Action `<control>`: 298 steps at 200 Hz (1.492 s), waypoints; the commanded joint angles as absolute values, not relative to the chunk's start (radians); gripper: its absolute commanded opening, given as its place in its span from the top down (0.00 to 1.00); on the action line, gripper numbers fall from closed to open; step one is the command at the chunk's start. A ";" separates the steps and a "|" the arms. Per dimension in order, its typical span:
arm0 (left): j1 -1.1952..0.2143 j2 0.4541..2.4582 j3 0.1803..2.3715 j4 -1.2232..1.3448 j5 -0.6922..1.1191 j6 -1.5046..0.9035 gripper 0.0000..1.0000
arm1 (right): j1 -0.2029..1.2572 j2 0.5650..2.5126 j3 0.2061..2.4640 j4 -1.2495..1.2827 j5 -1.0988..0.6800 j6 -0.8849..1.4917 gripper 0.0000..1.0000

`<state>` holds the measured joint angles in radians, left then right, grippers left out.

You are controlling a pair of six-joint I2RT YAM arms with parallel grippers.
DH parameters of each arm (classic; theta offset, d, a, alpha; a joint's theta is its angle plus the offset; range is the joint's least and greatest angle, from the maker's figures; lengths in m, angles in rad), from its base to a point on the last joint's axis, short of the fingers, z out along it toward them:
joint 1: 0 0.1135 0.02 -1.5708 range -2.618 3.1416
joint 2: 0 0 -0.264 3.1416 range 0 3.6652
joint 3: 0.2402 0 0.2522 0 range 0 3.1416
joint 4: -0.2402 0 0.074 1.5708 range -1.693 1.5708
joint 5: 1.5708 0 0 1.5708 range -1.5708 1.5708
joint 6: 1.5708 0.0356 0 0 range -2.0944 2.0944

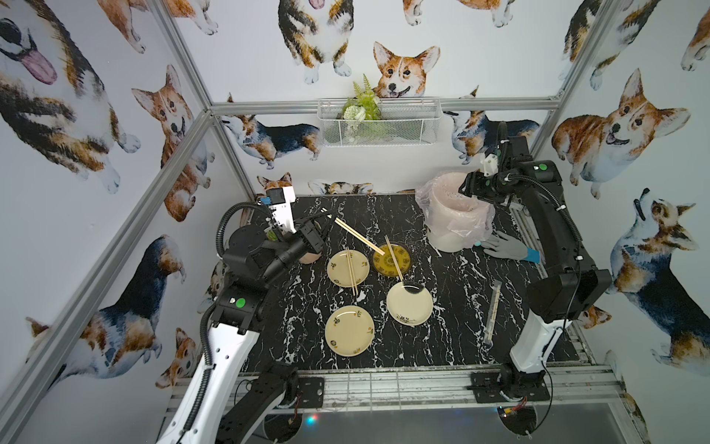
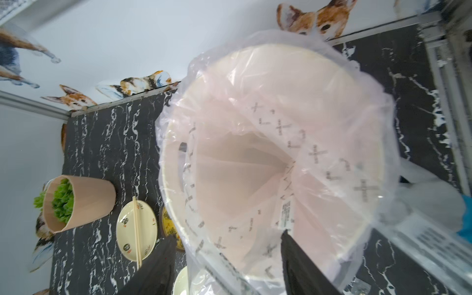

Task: Remove the packaging of disposable chopsticks
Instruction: Place the packet bag in the trash bin.

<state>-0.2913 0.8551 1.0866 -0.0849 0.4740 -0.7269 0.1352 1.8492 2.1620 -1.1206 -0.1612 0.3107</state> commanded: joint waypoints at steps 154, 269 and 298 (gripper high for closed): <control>-0.290 0.845 1.055 -0.064 0.463 -0.743 1.00 | 0.118 1.824 2.063 -1.161 -0.107 0.246 0.21; -0.289 0.830 1.049 -0.079 0.451 -0.730 1.00 | 0.121 1.877 2.217 -1.078 -0.327 0.364 0.19; -0.290 0.833 1.049 -0.076 0.451 -0.732 1.00 | 0.121 1.898 2.317 -1.162 -0.135 0.309 0.17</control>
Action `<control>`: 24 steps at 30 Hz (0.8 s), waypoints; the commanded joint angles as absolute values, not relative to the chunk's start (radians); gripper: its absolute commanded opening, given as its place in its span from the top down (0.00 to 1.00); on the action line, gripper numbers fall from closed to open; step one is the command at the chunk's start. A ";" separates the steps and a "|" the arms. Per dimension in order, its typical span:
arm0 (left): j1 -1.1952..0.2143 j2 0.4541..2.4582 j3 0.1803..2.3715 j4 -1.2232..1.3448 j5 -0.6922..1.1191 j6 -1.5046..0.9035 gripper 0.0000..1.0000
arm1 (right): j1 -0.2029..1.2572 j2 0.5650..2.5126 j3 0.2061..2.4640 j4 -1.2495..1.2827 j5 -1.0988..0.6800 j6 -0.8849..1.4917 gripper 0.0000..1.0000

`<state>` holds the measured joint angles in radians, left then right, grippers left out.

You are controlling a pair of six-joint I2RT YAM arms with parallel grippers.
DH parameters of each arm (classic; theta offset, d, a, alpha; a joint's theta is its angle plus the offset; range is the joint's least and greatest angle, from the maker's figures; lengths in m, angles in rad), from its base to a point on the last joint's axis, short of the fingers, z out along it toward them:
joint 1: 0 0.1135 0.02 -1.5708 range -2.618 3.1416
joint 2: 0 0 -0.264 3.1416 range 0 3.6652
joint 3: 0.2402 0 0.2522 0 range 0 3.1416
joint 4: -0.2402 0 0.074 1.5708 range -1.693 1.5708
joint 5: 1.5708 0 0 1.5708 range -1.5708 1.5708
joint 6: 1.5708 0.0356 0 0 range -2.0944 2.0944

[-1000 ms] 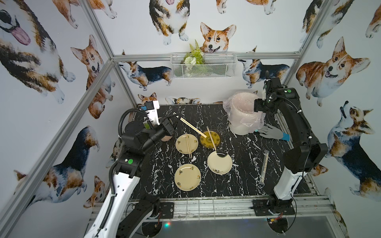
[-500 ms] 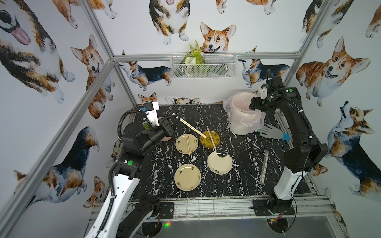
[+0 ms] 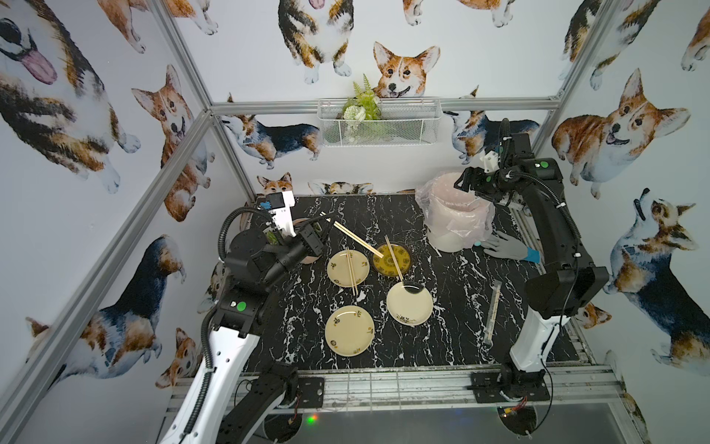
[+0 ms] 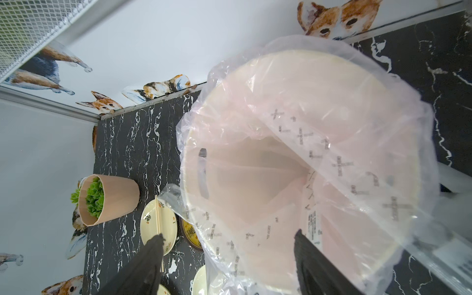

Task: Remove the packaging of disposable chopsticks
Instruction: Place the packet bag in the trash bin.

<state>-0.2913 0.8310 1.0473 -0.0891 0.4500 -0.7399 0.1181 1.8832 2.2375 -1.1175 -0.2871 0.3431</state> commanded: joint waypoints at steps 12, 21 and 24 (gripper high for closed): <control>-0.289 0.857 1.038 -0.040 0.454 -0.759 1.00 | 0.127 2.013 2.440 -1.223 0.139 0.192 0.10; -0.290 0.872 1.054 -0.046 0.451 -0.756 1.00 | 0.201 2.166 2.683 -1.202 0.253 0.122 0.04; -0.290 0.874 1.057 -0.049 0.451 -0.752 1.00 | 0.226 2.188 2.722 -1.189 0.247 0.118 0.04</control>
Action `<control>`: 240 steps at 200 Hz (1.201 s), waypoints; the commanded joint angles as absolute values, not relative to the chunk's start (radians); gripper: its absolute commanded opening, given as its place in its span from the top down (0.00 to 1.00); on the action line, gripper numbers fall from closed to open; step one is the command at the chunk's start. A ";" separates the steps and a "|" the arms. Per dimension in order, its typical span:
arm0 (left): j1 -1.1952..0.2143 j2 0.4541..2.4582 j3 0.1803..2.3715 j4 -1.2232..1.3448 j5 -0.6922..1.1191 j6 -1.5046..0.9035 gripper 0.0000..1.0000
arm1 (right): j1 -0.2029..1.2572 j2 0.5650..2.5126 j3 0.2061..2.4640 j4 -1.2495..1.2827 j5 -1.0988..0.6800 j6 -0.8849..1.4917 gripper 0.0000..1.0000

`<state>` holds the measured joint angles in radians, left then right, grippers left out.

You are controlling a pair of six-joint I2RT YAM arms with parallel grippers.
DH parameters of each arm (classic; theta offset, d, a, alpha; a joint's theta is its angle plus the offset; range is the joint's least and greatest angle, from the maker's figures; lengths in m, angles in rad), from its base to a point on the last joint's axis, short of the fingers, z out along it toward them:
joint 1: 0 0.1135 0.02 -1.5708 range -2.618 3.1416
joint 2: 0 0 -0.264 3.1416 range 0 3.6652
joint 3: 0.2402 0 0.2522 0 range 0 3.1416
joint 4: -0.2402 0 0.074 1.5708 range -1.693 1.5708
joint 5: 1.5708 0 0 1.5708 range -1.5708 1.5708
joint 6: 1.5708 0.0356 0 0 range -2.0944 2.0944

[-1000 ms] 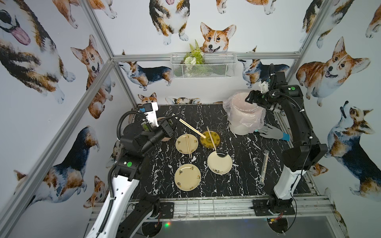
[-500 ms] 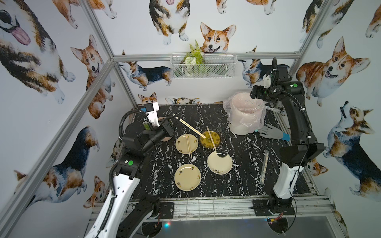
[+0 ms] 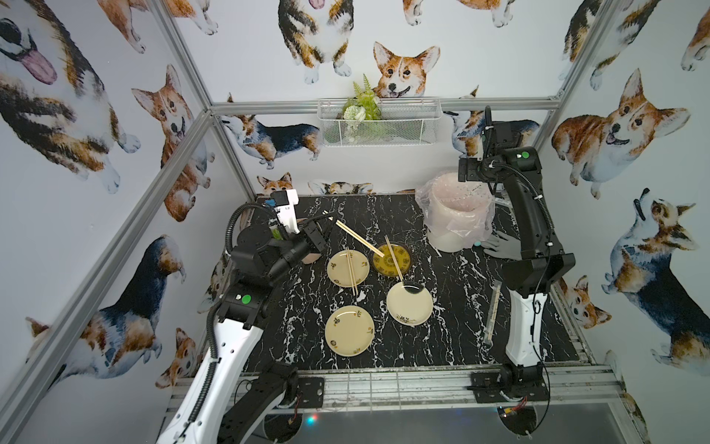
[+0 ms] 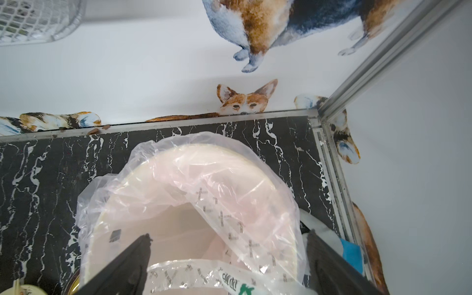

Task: Remove the packaging of disposable chopsticks
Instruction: Place the packet bag in the trash bin, then place the disposable chopsticks on the plate.

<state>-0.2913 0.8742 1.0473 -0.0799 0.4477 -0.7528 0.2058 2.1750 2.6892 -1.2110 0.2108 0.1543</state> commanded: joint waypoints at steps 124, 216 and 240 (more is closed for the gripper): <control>-0.290 0.876 1.022 -0.040 0.447 -0.766 1.00 | 0.161 1.899 2.283 -1.067 0.327 0.147 0.00; -0.291 0.924 1.024 -0.014 0.540 -0.744 1.00 | 0.470 1.653 2.199 -0.948 0.195 0.115 0.29; -0.291 0.929 1.026 0.007 0.644 -0.703 1.00 | 0.599 1.499 1.926 -0.776 -0.190 0.114 0.45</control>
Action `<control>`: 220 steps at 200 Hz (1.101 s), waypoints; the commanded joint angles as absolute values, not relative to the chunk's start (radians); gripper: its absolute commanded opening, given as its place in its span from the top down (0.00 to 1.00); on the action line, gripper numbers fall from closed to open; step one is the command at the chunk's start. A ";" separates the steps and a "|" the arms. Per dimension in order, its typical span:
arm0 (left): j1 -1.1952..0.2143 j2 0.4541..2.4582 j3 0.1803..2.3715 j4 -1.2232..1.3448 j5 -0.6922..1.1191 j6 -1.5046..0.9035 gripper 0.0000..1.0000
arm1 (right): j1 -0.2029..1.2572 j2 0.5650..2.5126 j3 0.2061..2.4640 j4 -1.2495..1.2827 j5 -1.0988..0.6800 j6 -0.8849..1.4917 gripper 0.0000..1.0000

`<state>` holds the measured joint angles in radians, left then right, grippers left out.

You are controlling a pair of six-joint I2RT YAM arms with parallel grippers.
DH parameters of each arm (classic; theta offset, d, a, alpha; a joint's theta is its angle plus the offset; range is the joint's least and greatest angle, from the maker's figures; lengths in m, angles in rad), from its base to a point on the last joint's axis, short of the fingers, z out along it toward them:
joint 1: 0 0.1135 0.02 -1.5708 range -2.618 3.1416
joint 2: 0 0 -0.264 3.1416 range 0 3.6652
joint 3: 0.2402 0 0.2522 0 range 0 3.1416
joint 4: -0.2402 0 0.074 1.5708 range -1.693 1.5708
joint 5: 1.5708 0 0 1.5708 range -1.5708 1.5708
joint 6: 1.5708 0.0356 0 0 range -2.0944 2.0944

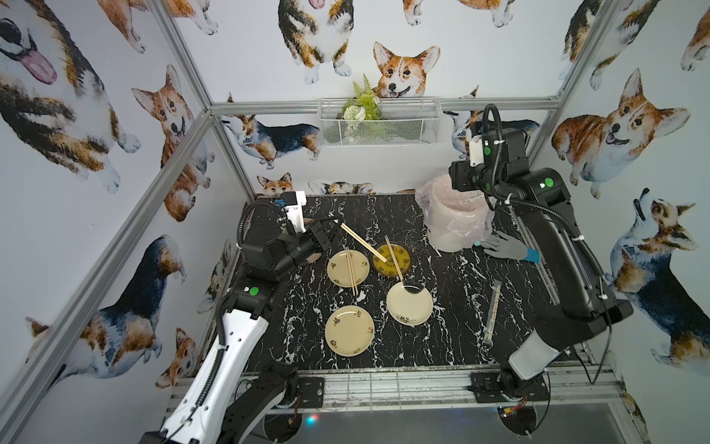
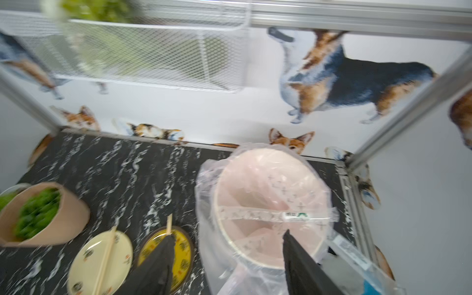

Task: Remove the packaging of disposable chopsticks
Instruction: Place the disposable chopsticks on the plate.

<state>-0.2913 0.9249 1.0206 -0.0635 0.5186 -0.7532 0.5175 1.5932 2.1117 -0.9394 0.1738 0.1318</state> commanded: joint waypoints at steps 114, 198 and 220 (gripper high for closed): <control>-0.383 0.968 1.082 -0.066 0.937 -0.563 1.00 | 0.860 1.299 1.309 -0.270 -0.775 0.326 0.58; -0.390 0.964 1.111 -0.124 0.865 -0.557 1.00 | 0.861 1.275 1.290 -0.293 -0.766 0.308 1.00; -0.390 0.949 1.109 -0.133 0.779 -0.573 0.83 | 0.861 1.266 1.252 -0.276 -0.744 0.352 1.00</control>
